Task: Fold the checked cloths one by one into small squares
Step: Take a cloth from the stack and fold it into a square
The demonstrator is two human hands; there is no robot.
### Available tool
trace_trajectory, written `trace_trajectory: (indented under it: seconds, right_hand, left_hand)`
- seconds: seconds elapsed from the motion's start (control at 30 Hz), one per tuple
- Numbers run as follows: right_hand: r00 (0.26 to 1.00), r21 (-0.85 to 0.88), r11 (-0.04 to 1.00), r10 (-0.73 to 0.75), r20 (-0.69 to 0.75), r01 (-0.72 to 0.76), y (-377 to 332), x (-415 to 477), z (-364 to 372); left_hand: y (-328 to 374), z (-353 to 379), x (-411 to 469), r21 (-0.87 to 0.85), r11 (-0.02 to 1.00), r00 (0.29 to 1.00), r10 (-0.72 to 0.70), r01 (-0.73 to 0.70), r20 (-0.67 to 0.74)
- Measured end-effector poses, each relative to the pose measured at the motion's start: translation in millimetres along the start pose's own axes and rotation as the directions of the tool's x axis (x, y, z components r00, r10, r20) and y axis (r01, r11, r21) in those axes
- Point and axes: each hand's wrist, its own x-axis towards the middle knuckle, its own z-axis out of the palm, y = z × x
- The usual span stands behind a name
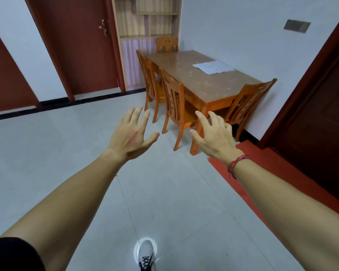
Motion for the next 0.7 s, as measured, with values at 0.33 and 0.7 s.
trace_trajectory:
  seconds: [0.33, 0.7]
  right_hand:
    - [0.999, -0.027, 0.998, 0.054, 0.005, -0.054, -23.5, 183.6, 64.0]
    - [0.995, -0.033, 0.995, 0.094, 0.038, -0.093, -19.9, 332.4, 132.0]
  left_hand:
    - [-120.6, 59.5, 173.2, -0.015, 0.999, 0.999, 0.040, -0.040, -0.032]
    - [-181.5, 128.1, 307.1, -0.066, 0.996, 0.998, 0.061, -0.061, -0.015]
